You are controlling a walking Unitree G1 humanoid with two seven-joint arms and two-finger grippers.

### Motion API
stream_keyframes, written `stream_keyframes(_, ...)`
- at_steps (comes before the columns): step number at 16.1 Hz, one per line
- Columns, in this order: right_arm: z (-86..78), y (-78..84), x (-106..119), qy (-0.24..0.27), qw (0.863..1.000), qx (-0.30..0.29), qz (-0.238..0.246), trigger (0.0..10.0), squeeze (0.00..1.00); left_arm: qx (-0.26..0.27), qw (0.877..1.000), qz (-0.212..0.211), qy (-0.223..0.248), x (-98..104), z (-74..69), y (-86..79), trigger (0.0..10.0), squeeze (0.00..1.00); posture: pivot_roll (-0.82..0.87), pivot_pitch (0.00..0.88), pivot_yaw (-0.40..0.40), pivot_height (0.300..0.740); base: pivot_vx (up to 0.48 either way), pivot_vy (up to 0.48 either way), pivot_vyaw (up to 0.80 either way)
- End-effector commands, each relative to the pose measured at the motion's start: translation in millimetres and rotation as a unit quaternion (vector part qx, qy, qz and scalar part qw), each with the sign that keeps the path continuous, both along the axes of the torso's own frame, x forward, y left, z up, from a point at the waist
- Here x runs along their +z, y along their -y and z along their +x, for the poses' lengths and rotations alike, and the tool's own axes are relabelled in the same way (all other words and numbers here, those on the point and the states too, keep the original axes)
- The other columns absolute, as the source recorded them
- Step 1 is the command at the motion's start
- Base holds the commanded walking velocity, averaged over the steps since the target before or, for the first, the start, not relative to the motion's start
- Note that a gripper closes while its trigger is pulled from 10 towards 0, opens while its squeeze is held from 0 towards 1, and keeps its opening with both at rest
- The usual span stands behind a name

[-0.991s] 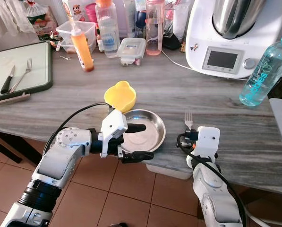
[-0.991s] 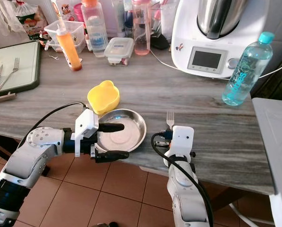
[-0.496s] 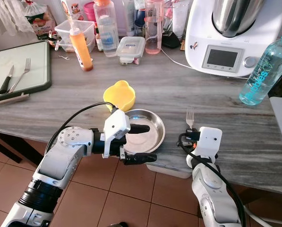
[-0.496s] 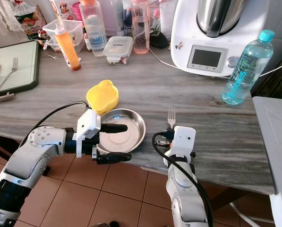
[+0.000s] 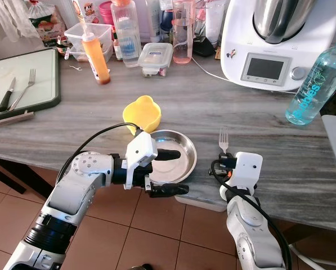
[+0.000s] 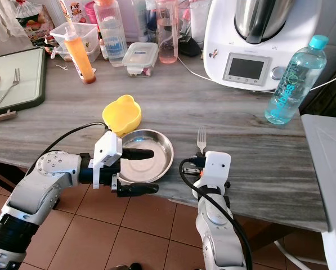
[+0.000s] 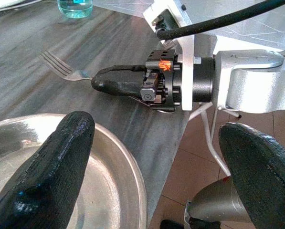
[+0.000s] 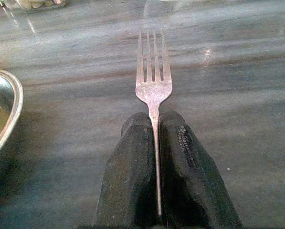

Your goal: Setting the table

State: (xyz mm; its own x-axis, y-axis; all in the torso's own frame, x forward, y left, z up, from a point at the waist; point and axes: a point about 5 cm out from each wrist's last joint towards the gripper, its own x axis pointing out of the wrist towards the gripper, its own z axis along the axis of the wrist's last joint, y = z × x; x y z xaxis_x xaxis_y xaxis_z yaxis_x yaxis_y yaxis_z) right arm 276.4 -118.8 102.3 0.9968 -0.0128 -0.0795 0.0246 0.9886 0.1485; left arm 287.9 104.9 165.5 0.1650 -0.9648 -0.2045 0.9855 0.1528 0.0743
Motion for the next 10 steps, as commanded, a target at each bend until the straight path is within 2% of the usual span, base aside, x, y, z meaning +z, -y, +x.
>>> stream_keyframes(1, -5.6, -17.3, -10.8, -0.032, 0.999, 0.011, 0.036, 10.0, 1.00, -0.008, 1.000, 0.006, 0.005, 0.1, -2.1, 1.6, 10.0, 0.00, 0.08, 0.147, 0.073, 0.740, 0.000, 0.000, 0.00)
stream_keyframes(10, -5.1, -14.4, -6.6, -0.024, 0.999, 0.018, 0.030, 10.0, 1.00, 0.000, 1.000, 0.006, 0.012, -0.3, 1.5, 1.1, 10.0, 0.00, 0.08, 0.140, 0.064, 0.740, 0.000, 0.000, 0.00)
